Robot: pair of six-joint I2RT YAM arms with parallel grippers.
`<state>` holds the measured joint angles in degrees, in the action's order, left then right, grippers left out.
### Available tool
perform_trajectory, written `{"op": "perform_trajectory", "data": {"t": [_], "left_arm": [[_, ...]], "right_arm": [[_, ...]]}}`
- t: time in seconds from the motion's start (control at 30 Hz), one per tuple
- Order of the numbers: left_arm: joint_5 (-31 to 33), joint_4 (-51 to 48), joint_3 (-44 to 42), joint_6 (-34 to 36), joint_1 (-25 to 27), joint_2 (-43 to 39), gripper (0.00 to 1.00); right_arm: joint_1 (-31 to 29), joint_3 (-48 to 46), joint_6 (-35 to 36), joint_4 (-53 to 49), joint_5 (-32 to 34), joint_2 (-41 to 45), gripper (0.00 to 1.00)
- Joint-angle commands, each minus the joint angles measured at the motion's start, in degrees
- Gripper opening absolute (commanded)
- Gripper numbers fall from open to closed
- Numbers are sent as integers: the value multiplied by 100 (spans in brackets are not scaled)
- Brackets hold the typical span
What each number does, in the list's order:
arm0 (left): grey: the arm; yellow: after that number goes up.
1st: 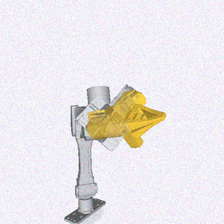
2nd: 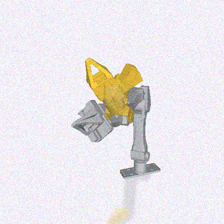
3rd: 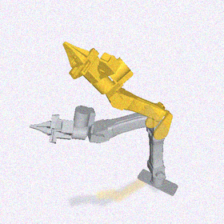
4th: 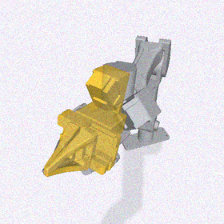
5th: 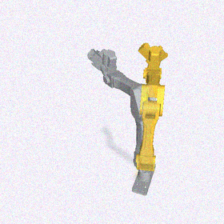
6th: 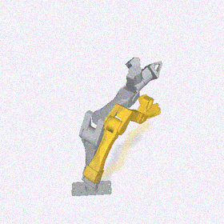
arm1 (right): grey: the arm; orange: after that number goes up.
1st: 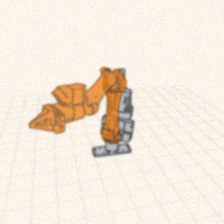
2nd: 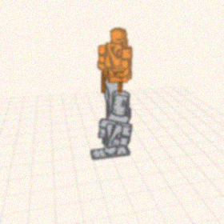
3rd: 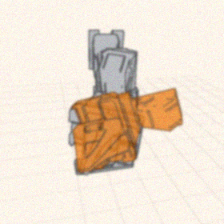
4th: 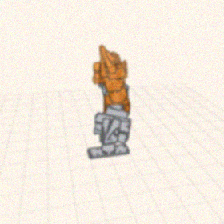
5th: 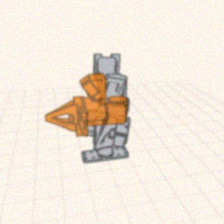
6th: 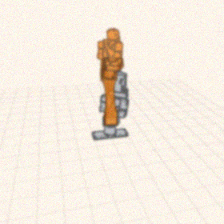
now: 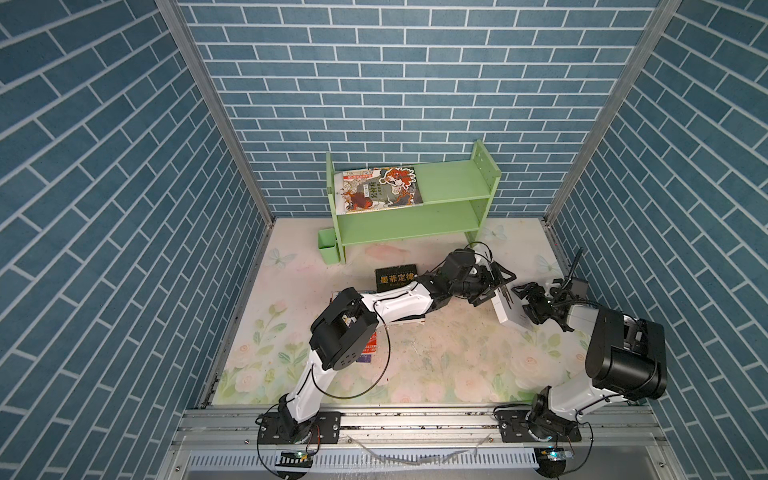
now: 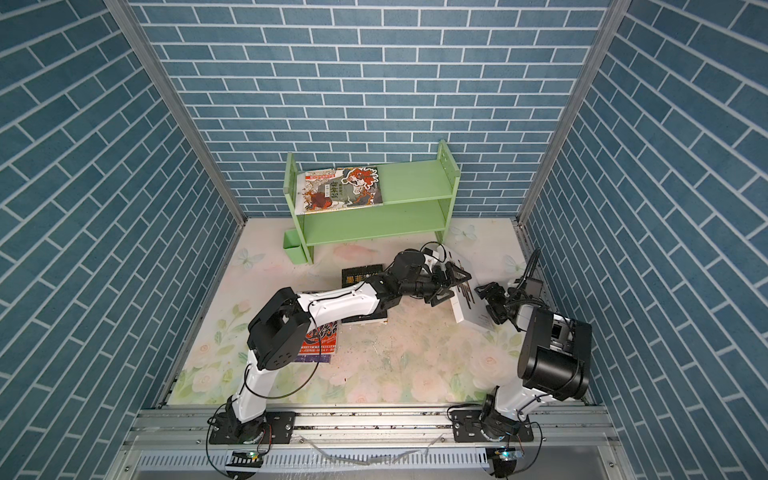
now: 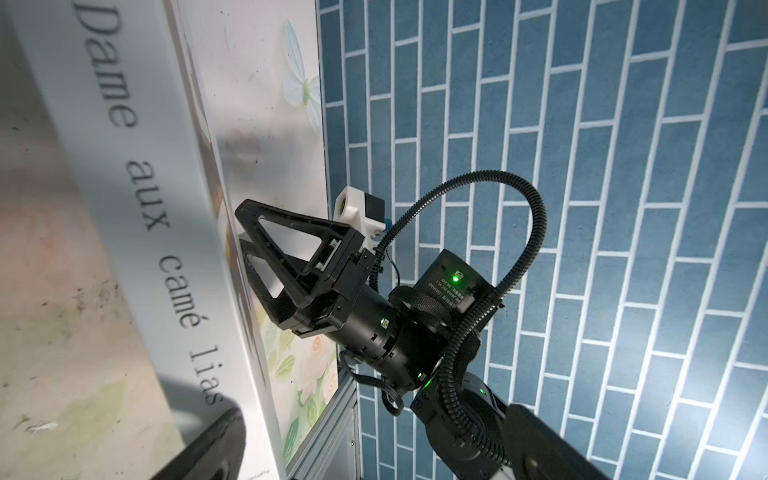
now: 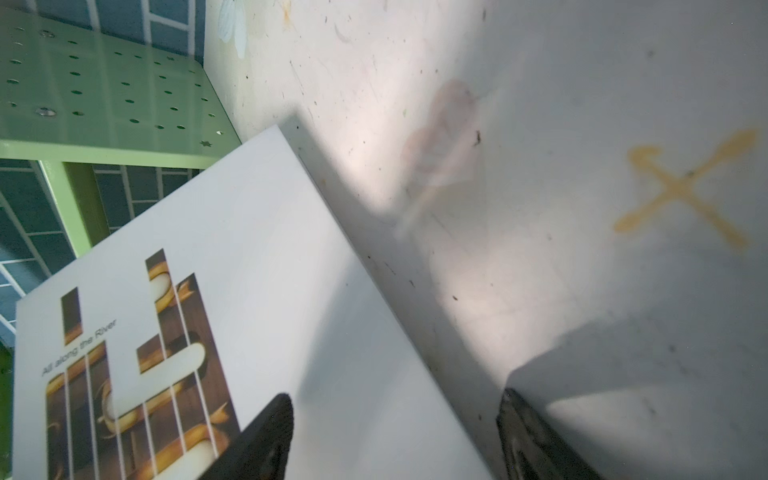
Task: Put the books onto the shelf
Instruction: 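Grip the white book's edges with both grippers and tilt it upright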
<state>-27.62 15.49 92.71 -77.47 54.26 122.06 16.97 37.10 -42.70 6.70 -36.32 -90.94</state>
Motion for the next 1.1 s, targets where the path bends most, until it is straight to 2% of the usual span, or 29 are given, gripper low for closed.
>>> {"op": "perform_trajectory", "data": {"t": [0.0, 0.1, 0.27, 0.37, 0.47, 0.57, 0.8, 0.97, 1.07], "left_arm": [[-388, -272, 113, -71, -46, 568, 99], [-451, 770, 143, -758, -109, 968, 98], [-428, 1397, 675, -1041, -117, 1334, 98], [-396, 2357, 913, -1760, -117, 1642, 98], [-170, 2860, 945, -2237, -100, 1803, 98], [52, 3086, 718, -2433, -100, 1766, 98], [320, 2963, 109, -2264, -195, 1488, 99], [577, 3644, 337, -2771, -180, 1947, 99], [748, 3723, 556, -2820, -179, 2067, 98]], "right_arm": [[-203, -189, -532, -342, -541, -23, 77], [-203, -243, -582, -299, -533, -11, 77], [-203, -267, -591, -283, -567, -71, 77], [-203, -260, -591, -261, -609, -144, 77], [-199, -241, -591, -227, -657, -211, 77], [-198, -223, -574, -226, -697, -257, 77], [-202, -116, -547, -249, -776, -299, 77], [-199, -7, -555, -256, -903, -388, 77], [-199, 13, -547, -269, -930, -411, 77]]}}
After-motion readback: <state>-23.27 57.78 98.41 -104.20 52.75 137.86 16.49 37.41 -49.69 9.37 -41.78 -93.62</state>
